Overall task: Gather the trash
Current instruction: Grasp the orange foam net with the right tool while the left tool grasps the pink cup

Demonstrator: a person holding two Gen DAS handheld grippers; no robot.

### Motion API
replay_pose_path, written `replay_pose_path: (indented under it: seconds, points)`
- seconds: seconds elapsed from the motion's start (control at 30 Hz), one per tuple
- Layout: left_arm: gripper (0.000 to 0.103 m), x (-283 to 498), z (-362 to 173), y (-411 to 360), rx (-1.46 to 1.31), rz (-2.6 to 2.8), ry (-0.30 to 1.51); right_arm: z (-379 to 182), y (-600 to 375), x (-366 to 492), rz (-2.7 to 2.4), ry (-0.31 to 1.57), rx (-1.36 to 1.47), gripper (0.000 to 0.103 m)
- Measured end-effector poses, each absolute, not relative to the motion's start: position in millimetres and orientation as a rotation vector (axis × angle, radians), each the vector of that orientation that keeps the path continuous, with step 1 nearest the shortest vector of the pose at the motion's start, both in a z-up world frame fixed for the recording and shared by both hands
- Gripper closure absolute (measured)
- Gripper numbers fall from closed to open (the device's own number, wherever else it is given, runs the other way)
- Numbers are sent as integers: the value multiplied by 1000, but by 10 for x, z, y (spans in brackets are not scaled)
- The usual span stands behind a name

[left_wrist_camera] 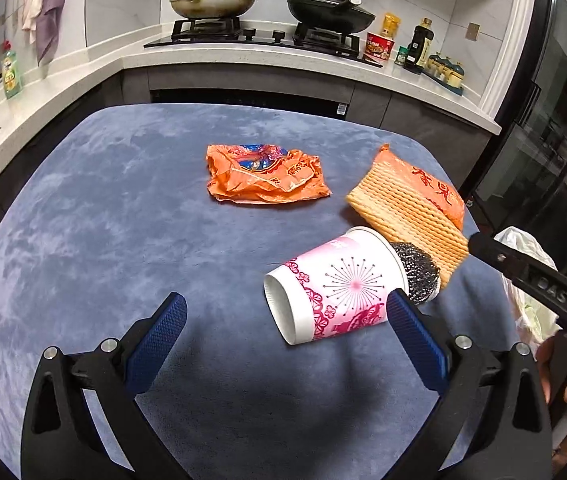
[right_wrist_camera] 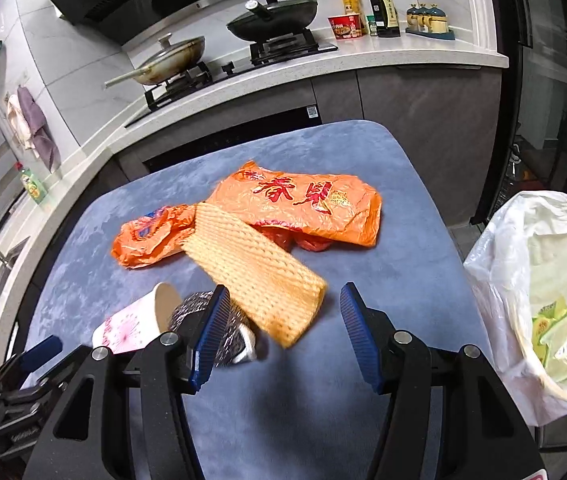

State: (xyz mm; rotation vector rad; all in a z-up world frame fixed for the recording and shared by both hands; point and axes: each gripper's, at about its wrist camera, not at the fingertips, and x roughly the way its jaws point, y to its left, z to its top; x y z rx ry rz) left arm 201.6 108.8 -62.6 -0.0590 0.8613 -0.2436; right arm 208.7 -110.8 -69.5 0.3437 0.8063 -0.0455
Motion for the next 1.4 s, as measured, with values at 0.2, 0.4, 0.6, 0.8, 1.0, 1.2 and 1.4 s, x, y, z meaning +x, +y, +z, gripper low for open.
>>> replay_pose_path:
  seconds: [0.2, 0.4, 0.6, 0.8, 1.0, 1.2, 1.4]
  points:
    - [7, 2086, -701, 1095, -57, -256, 882, -787, -1108, 2262, -31, 816, 345, 47]
    - [7, 2224, -800, 1067, -64, -323, 888, -910, -1156, 2379, -14, 845, 387, 48]
    - [7, 2412, -913, 1114, -95, -374, 894, -974, -1095, 2418, 22, 864, 376, 88]
    - [7, 2467, -948, 1119, -146, -453, 904, -776, -1074, 2295, 55, 787, 385, 93]
    - [7, 2382, -953, 947, -163, -533, 917, -525, -1107, 2143, 82, 719, 416, 93]
    - [8, 2137, -826, 787, -177, -593, 869, -530, -1112, 1983, 102, 735, 448, 93]
    - [7, 1740, -813, 628, -153, -726, 892, -647, -1060, 1778, 101, 759, 450, 93]
